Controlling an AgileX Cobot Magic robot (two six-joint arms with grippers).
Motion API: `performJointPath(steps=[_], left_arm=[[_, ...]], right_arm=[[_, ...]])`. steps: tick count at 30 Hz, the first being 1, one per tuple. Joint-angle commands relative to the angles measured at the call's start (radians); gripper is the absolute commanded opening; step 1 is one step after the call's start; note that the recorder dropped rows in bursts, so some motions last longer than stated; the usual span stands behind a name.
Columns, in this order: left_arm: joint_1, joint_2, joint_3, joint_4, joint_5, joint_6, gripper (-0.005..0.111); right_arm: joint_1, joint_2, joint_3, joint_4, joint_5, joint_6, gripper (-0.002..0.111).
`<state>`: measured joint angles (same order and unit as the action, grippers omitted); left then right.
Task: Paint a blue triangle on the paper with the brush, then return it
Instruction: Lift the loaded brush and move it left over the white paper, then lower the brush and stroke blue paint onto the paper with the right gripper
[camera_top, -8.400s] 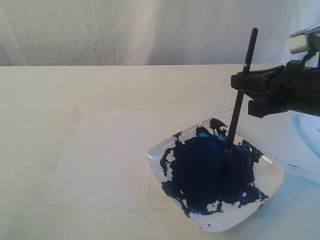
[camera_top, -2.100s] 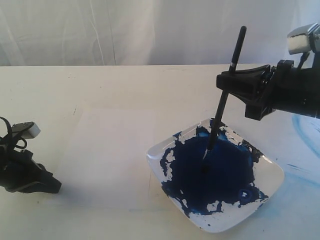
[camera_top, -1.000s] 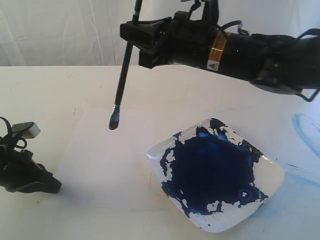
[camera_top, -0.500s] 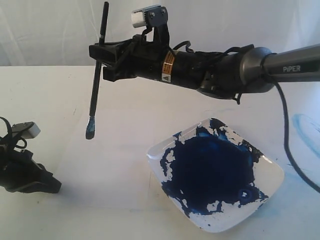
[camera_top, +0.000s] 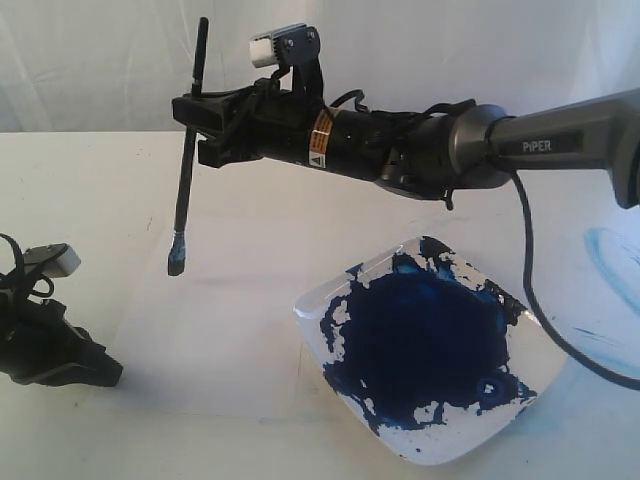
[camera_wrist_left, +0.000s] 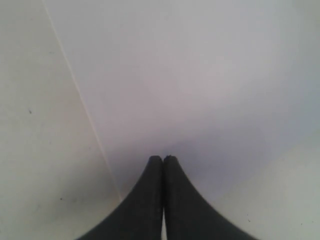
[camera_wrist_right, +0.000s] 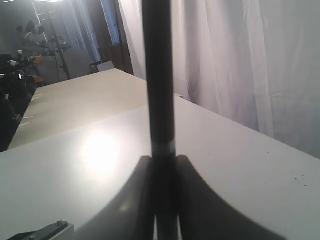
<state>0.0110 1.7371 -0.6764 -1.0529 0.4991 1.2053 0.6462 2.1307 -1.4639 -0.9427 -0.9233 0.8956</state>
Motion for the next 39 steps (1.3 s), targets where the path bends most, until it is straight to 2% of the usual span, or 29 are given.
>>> performJointPath(steps=[1, 22, 39], left_arm=[[-0.006, -0.002, -0.001, -0.012, 0.020, 0.000, 0.000], [-0.006, -0.002, -0.001, -0.012, 0.020, 0.000, 0.000], [-0.006, -0.002, -0.001, -0.016, 0.016, 0.000, 0.000]], right_arm=[[0.002, 0.007, -0.004, 0.010, 0.012, -0.026, 0.000], [-0.002, 0.009, -0.004, 0.005, 0.112, -0.091, 0.000], [-0.067, 0.007, -0.004, 0.007, 0.165, -0.136, 0.000]])
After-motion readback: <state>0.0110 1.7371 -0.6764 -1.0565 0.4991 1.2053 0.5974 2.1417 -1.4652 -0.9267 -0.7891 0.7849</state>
